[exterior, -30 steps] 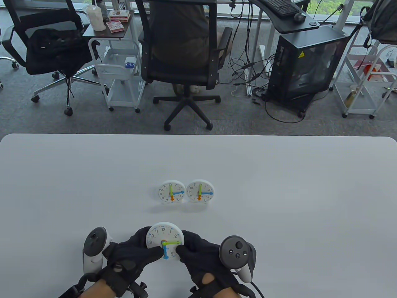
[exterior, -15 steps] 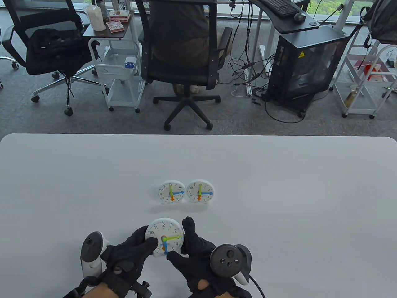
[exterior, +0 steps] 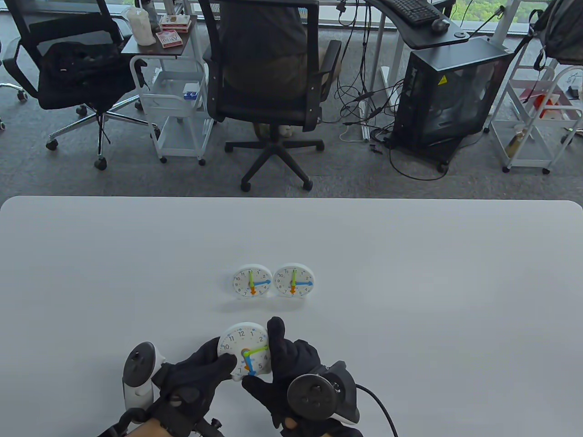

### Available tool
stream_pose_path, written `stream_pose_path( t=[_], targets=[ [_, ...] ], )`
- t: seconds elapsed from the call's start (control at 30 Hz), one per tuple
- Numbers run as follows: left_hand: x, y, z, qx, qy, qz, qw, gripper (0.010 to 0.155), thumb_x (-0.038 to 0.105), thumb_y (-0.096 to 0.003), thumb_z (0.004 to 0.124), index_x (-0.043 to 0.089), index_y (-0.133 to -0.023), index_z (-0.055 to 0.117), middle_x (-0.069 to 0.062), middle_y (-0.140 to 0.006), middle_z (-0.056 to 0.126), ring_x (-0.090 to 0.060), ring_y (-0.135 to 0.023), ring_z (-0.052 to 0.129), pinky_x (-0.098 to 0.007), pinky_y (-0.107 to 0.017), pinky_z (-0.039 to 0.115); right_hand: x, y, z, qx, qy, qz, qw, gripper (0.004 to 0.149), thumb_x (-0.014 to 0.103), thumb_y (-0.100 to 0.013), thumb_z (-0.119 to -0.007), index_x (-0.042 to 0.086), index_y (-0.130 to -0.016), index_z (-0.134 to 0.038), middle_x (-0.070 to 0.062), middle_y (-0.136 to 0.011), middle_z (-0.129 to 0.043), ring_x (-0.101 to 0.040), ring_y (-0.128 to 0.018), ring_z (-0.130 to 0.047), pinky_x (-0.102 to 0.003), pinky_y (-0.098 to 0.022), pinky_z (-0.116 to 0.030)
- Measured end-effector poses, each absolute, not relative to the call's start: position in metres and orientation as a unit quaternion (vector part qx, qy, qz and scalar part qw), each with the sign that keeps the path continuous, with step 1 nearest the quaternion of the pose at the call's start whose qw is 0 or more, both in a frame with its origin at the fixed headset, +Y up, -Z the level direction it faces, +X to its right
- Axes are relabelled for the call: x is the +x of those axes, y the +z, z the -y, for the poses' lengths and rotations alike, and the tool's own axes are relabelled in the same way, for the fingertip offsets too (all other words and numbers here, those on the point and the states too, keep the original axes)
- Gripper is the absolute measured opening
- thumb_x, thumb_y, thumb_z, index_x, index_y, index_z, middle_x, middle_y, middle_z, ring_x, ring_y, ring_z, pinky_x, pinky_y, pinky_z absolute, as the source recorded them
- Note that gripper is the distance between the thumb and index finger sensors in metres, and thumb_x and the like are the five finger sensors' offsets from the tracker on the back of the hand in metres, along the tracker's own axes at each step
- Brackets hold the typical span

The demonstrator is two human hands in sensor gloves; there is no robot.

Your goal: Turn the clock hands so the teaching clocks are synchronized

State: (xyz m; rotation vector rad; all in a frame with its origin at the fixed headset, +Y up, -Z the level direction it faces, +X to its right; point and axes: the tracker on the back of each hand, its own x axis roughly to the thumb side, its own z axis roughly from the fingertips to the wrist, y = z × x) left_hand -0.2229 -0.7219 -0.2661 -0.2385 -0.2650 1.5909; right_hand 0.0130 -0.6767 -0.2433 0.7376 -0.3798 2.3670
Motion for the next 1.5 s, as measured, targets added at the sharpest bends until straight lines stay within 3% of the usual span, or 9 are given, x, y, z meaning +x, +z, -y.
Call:
stream_pose_path(
  t=[1.5],
  targets=[
    [-0.2221, -0.2672, 0.7217, -0.118, 0.707, 0.123, 0.687, 0.051, 0.040, -0.0513, 0.083, 0.018, -0.096, 0.070, -0.008, -0.084, 0.100, -0.041, -0.071, 0.099, -0.067, -0.059, 0.065, 0.0161, -0.2445, 0.6748, 0.282, 0.891, 0.145, 0.326, 0.090, 0.036, -0.047, -0.087, -0.014, -0.102, -0.036, -0.017, -0.085, -0.080, -0.038, -0.061, -0.096, -0.067, -0.052, -0.068]
  ],
)
